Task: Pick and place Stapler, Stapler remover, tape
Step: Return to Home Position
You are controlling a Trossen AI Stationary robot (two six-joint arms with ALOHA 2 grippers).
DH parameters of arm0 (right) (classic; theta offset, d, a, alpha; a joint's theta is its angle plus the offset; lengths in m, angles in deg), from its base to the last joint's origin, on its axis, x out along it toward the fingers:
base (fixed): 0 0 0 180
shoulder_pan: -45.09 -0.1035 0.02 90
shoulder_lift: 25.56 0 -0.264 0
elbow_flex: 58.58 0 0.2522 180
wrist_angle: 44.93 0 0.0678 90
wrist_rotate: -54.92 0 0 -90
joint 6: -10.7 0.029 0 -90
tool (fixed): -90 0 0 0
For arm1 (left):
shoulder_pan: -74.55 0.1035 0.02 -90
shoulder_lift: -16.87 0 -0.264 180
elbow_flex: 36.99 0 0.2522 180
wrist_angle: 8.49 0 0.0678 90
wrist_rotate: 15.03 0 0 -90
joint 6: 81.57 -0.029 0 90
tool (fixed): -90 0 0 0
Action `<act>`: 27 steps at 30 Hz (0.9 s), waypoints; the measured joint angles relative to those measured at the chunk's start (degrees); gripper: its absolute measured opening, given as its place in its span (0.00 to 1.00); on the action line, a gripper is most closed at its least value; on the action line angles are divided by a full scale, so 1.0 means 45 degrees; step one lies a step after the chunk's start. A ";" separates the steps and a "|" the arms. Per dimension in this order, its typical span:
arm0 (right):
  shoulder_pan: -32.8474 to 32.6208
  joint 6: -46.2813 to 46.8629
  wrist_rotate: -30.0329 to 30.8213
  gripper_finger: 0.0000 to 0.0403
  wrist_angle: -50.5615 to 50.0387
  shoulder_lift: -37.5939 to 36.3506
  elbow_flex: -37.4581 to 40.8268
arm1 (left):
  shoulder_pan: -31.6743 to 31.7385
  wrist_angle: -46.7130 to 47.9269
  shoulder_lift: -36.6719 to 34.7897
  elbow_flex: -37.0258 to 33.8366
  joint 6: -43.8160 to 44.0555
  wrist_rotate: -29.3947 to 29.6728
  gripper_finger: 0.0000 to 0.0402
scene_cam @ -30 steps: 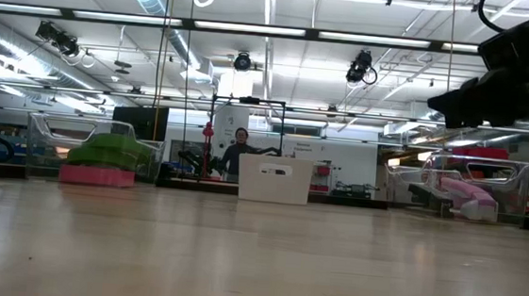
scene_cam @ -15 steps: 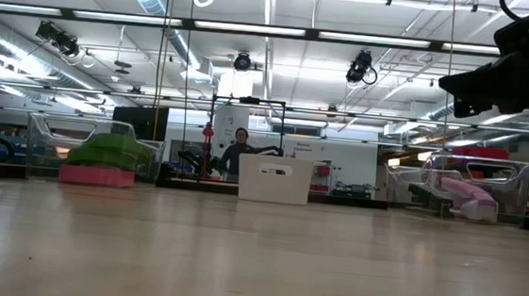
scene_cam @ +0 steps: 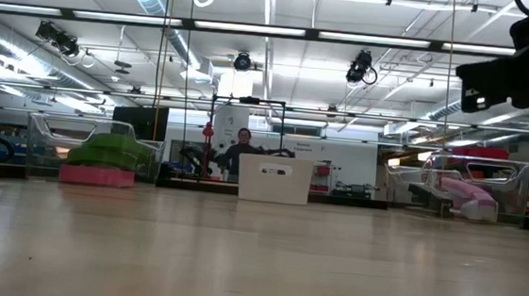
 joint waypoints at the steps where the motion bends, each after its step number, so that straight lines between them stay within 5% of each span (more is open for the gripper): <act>1: 0.0000 -0.0021 0.0171 0.00 -0.0261 -0.0153 0.0000 | 0.0000 -0.0005 0.0000 0.0000 0.0000 0.0000 0.07; 27: -0.1001 0.0996 0.0330 0.00 -0.0427 -0.0993 0.0005 | 0.0000 -0.0005 0.0000 0.0000 0.0000 0.0000 0.07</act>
